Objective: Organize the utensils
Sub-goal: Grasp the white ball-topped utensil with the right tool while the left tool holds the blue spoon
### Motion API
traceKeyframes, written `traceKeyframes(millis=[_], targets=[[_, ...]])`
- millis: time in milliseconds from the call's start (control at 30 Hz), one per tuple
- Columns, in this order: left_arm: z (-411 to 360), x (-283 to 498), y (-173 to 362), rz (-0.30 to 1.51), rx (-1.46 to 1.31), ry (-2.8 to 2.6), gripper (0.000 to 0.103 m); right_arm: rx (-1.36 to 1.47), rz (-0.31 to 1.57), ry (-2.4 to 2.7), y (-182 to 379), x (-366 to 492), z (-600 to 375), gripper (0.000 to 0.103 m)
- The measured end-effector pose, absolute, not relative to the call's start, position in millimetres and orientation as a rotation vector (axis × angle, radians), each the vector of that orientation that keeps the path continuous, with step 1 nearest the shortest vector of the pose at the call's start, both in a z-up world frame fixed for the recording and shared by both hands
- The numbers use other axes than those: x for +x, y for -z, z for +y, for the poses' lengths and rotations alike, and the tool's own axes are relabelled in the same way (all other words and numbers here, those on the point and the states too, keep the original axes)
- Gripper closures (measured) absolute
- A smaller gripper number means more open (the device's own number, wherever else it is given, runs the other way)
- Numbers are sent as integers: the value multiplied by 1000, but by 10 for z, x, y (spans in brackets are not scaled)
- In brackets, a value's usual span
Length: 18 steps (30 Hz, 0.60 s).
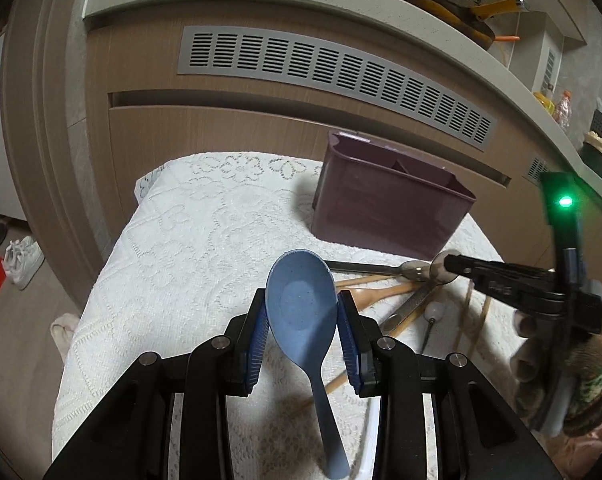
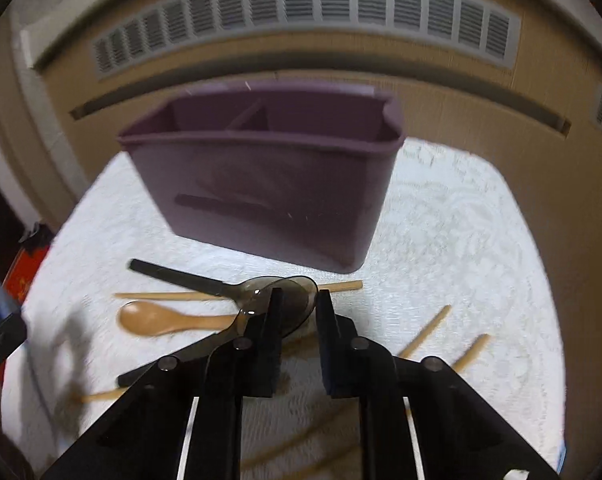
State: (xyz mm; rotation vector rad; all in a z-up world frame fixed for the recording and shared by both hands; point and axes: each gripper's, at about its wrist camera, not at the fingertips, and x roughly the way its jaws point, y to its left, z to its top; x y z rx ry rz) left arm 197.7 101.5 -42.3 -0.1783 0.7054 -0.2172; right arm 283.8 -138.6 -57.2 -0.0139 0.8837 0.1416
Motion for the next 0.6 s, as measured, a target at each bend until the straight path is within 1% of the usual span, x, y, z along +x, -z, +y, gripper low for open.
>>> traceKeyframes(millis=[100, 200, 467, 533, 600], targets=[[983, 1924, 379, 706, -177, 224, 69, 15, 851, -191, 405, 2678, -1476, 94], [936, 1849, 293, 697, -168, 227, 69, 22, 798, -203, 189, 2497, -1519, 94], [718, 1588, -115, 608, -96, 255, 69, -76, 594, -176, -421, 1950, -1642, 95], [673, 1552, -173, 601, -82, 261, 69, -81, 596, -182, -503, 1894, -1693, 95], [653, 1575, -158, 626, -72, 233, 69, -64, 673, -214, -419, 1951, -1735, 95]])
